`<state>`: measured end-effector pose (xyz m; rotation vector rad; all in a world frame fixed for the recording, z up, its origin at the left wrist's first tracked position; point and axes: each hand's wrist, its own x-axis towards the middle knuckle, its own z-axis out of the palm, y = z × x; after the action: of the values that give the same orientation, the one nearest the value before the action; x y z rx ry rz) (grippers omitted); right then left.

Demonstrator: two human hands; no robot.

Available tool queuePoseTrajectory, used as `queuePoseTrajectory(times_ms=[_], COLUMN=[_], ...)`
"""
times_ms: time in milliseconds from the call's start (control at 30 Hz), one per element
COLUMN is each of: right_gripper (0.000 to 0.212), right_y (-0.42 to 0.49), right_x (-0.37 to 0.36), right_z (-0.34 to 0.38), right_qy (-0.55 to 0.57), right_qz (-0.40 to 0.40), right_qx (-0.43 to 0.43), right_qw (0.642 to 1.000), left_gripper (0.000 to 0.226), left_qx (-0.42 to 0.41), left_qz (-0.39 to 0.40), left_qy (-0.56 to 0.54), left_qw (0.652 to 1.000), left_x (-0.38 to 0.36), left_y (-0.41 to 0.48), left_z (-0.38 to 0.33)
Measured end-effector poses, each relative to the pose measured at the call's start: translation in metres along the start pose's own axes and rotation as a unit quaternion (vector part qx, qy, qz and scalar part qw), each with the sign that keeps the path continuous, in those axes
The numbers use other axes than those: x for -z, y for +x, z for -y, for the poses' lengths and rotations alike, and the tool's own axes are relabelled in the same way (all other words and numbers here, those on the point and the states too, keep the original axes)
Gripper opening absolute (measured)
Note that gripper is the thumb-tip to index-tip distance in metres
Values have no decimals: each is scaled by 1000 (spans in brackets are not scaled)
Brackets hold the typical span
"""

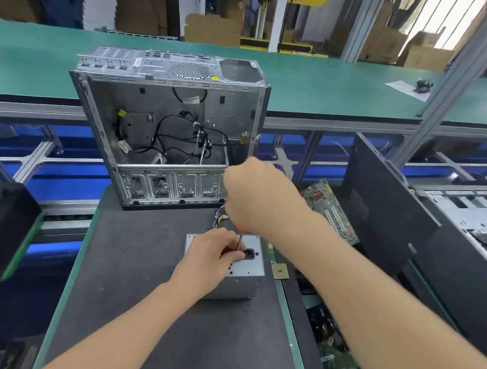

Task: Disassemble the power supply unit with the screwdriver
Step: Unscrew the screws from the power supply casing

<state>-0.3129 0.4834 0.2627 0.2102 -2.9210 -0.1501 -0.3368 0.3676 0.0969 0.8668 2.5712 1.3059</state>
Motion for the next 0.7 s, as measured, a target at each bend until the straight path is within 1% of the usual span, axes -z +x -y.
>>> queuePoseTrajectory(times_ms=[33,67,133,167,200,267,300,333,367,400,433,467,500,567,600,633,667,700], right_gripper=[37,29,18,16,15,15,16,16,17,18,20,22,26,35,36,36,36,36], right_y=[3,6,10,11,13,15,14,11,8,4,2,0,-2,-5,-6,-5,-3,0], right_x=[3,7,12,15,17,19,19,19,18,16,14,12,10,4,2,-1,-3,-3], right_z=[-2,-4,-15,-21,-27,-34,-34,-31,-27,-23,-21,-20,-20,-18,-15,-12,-9,-7], right_qy=[-15,-31,-63,-73,-75,-70,-45,1,56,99,115,103,79,43,33,20,9,8], right_qz=[18,40,62,59,57,65,70,66,46,8,-32,-54,-53,-15,-2,-4,-16,-27], right_qx=[76,161,319,369,396,406,386,347,287,210,124,44,-22,-111,-137,-142,-121,-80], right_qw=[997,986,944,925,913,909,919,936,955,973,985,992,995,993,990,990,992,996], left_gripper=[18,14,12,12,12,20,26,30,29,28,29,32,32,27,29,34,38,40], left_qx=[1,0,-10,-15,-17,-19,-20,-21,-20,-18,-17,-18,-18,-14,-14,-15,-16,-19], left_qz=[0,1,4,4,2,-3,-5,-6,-7,-8,-9,-11,-12,-12,-13,-13,-11,-9], left_qy=[-3,-6,-9,-6,-3,6,12,17,19,18,14,9,8,7,7,6,5,3], left_qw=[1000,1000,1000,1000,1000,1000,1000,1000,1000,1000,1000,1000,1000,1000,1000,1000,1000,1000], left_x=[1,1,1,0,0,-1,-2,-3,-4,-5,-5,-5,-5,-6,-6,-6,-5,-4], left_y=[0,0,-1,-1,0,1,2,2,2,2,2,2,2,2,2,2,1,2], left_z=[0,1,1,1,1,1,2,2,3,3,4,4,4,3,3,4,5,5])
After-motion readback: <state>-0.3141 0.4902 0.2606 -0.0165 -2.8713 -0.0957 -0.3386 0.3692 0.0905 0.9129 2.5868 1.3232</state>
